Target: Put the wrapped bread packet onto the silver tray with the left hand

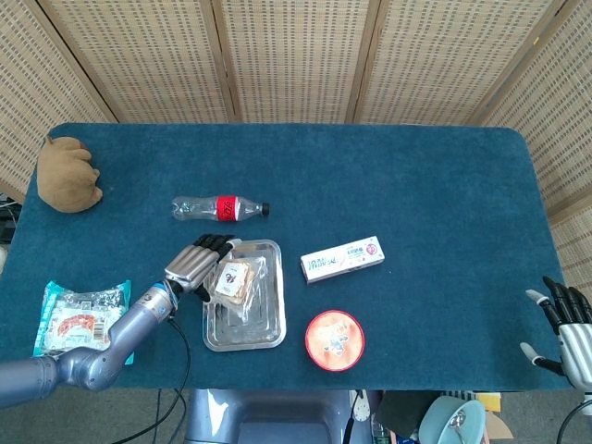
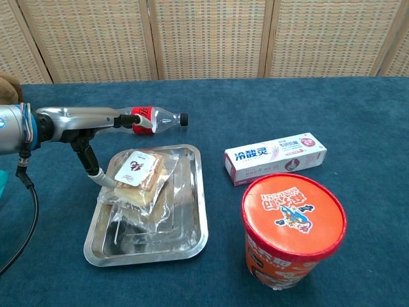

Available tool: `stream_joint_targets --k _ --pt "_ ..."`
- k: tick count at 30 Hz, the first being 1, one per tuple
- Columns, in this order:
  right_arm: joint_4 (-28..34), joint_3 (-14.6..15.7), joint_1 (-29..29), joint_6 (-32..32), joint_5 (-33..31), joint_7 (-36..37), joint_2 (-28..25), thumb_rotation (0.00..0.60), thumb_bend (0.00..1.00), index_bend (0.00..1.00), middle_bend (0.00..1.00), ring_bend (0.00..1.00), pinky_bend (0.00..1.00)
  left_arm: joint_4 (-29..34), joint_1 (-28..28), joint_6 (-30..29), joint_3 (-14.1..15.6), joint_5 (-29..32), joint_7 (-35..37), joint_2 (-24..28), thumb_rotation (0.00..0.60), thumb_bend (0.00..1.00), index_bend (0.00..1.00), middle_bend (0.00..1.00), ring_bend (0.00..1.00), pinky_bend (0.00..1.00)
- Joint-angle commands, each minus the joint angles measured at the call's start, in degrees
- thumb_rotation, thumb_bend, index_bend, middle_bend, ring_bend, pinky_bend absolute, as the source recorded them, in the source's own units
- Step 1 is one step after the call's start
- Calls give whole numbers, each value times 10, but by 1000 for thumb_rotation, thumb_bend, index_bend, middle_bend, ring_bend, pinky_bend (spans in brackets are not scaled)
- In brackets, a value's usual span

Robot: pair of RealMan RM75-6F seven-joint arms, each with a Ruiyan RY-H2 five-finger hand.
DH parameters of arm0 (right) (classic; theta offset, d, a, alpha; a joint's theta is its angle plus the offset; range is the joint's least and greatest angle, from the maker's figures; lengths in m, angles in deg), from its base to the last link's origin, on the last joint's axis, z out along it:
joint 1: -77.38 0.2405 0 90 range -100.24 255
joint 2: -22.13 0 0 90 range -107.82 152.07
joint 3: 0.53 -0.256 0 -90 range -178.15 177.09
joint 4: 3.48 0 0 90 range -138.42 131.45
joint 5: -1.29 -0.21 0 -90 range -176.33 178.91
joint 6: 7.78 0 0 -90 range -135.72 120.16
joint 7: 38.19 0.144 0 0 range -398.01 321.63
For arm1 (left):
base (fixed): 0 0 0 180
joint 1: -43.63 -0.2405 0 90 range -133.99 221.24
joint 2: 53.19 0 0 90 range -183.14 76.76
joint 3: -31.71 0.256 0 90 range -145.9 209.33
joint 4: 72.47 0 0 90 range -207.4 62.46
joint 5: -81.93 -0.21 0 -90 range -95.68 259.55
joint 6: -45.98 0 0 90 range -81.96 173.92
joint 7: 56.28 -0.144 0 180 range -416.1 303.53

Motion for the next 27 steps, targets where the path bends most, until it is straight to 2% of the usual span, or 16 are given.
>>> stream_joint_targets --k 1,8,13,17,18,22,25,27 --pt "3 -2 2 2 -1 -3 -1 600 222 142 0 0 0 18 5 -13 8 20 -15 14 600 140 0 0 0 0" --pt "11 -3 6 11 -2 -7 -1 600 222 142 0 0 0 50 0 -45 17 11 -27 40 600 176 0 0 0 0" --pt "15 -12 11 17 -12 -5 -3 600 222 142 0 0 0 120 -45 -167 44 -32 -89 101 600 189 0 0 0 0" --pt "33 -18 15 29 -24 -24 -6 600 222 142 0 0 0 197 -110 -290 76 -80 -128 181 600 197 0 0 0 0" --pt "37 -19 16 30 -26 -28 -6 600 222 142 0 0 0 206 -119 -303 81 -89 -130 191 600 202 0 0 0 0" --pt "56 -24 22 38 -29 -49 -6 600 222 142 0 0 0 225 -171 -372 108 -143 -138 227 600 209 0 0 0 0" --pt "68 -25 27 45 -29 -66 -4 600 222 142 0 0 0 215 -205 -410 123 -181 -131 230 600 209 0 0 0 0" --pt "79 -23 38 58 -22 -88 0 600 222 142 0 0 0 187 -243 -437 144 -208 -105 221 600 208 0 0 0 0"
